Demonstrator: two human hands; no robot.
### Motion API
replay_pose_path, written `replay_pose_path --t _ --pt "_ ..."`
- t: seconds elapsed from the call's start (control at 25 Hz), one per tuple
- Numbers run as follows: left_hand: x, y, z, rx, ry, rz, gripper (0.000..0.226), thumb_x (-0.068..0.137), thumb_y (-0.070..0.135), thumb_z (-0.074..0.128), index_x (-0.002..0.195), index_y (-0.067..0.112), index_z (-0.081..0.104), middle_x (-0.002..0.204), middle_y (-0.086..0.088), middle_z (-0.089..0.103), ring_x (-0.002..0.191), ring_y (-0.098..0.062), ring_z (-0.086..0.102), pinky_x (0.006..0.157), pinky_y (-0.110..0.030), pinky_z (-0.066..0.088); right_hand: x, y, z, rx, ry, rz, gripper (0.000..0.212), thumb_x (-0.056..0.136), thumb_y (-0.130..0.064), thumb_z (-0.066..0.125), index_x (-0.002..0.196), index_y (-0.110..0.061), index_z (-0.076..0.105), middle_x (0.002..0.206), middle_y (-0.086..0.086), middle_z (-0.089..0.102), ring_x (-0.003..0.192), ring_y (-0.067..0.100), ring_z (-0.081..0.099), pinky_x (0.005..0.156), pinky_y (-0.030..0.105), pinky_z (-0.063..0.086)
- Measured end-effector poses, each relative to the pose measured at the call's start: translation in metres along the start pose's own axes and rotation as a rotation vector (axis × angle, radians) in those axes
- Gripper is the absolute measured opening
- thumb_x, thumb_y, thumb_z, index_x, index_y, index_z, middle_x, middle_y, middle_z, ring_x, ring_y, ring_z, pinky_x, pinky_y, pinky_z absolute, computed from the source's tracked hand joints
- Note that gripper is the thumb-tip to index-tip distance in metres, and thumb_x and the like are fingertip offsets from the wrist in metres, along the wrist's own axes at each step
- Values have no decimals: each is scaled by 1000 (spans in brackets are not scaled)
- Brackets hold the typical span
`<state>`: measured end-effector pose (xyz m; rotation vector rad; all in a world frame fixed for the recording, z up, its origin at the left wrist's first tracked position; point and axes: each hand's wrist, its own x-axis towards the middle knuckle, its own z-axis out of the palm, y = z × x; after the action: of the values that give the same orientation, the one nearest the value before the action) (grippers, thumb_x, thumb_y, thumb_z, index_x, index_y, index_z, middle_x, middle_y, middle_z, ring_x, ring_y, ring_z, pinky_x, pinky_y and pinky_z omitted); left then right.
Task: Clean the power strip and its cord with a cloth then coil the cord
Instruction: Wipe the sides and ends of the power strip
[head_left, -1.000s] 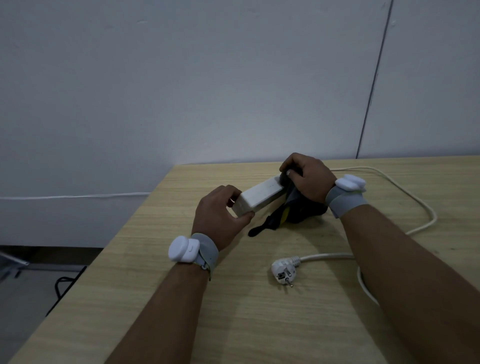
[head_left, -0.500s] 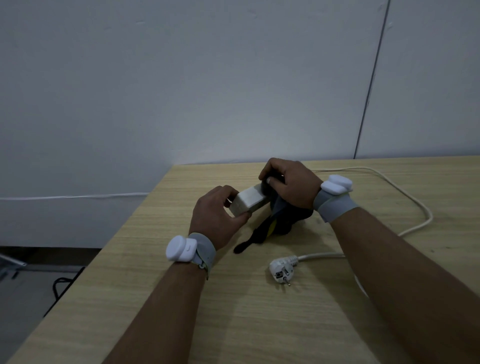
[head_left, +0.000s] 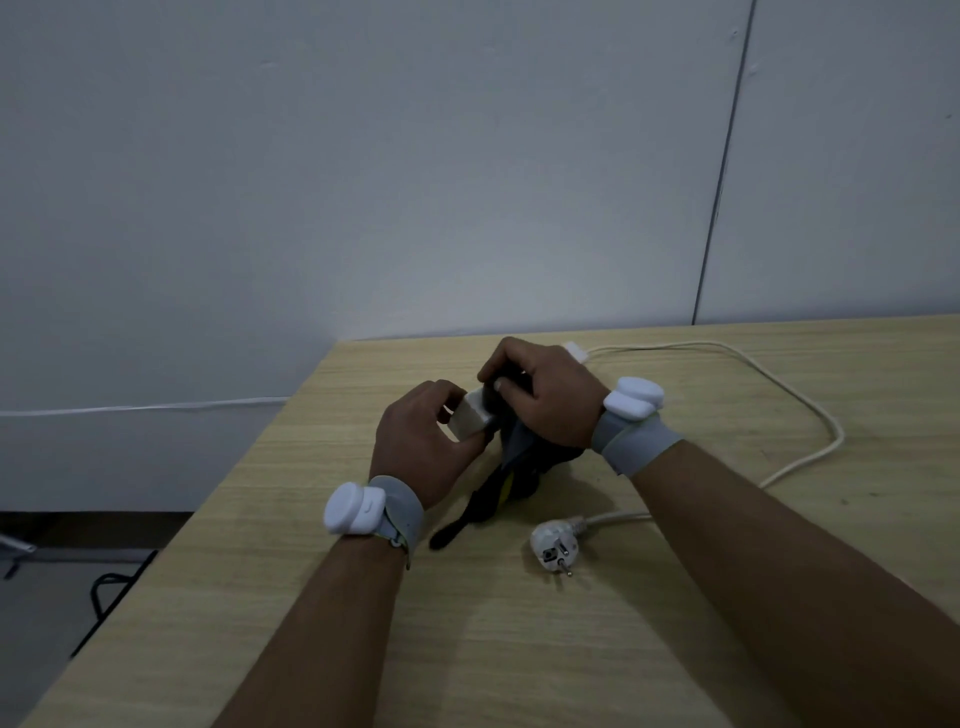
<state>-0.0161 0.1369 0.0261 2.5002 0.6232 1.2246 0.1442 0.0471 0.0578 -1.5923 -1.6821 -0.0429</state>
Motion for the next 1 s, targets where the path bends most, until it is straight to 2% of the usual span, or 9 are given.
replay_pose_path --t 0.12,0.24,0.36,0.48,0.64,0.8,0.84,0.92,1.0 --pt "-1 -1 -4 -29 14 2 27 67 24 82 87 15 68 80 5 65 69 -12 57 66 -34 51 5 -2 -7 89 50 -9 21 83 -16 55 92 -34 61 85 -14 68 81 3 64 74 18 50" --pt "0 1 -4 -34 8 -12 31 65 24 83 90 15 68 83 7 64 71 -11 57 69 -34 52 3 33 -30 40 334 261 18 87 -12 56 92 -28 62 84 -8 71 84 12 67 78 25 52" --pt "0 4 -2 -30 -5 -10 32 64 25 84 90 15 68 83 6 64 71 -10 57 69 -34 52 -9 54 -23 -92 367 411 13 88 -14 56 94 -22 65 92 0 71 90 22 65 79 26 49" --pt "1 4 -1 -27 23 -12 30 66 26 83 89 14 68 81 4 65 70 -12 59 67 -34 53 -7 37 -1 -84 333 299 13 86 -15 58 92 -23 65 91 -3 71 90 21 65 79 23 46" --pt "2 1 -3 -46 53 -64 25 68 30 80 85 16 69 77 5 66 67 -11 60 65 -31 52 -3 -6 17 28 258 57 15 85 -15 56 94 -23 64 91 -2 70 87 19 64 80 28 48" --pt "-1 -5 -2 -49 54 -83 23 68 15 80 88 14 68 79 4 64 70 -14 58 67 -32 51 -4 -29 21 121 62 -120 18 85 -10 57 97 -21 64 91 -2 70 86 14 65 77 29 52" --pt "-1 -6 -3 -51 55 -56 27 68 13 80 92 13 68 83 3 64 74 -16 58 69 -31 49 -1 -27 14 234 73 -85 18 86 -6 56 95 -20 64 91 -1 71 86 14 67 79 28 53" --pt "0 -6 -3 -26 40 25 33 69 12 80 100 12 68 95 -1 65 86 -20 58 77 -29 45 6 -11 -5 469 245 120 21 88 1 53 92 -18 62 92 8 71 87 20 68 82 33 54" --pt "1 -5 -2 5 15 85 37 68 10 79 104 11 69 107 -6 62 99 -25 57 84 -31 44 10 17 -26 428 499 367 18 90 -3 54 93 -18 63 93 11 71 84 19 66 80 33 52"
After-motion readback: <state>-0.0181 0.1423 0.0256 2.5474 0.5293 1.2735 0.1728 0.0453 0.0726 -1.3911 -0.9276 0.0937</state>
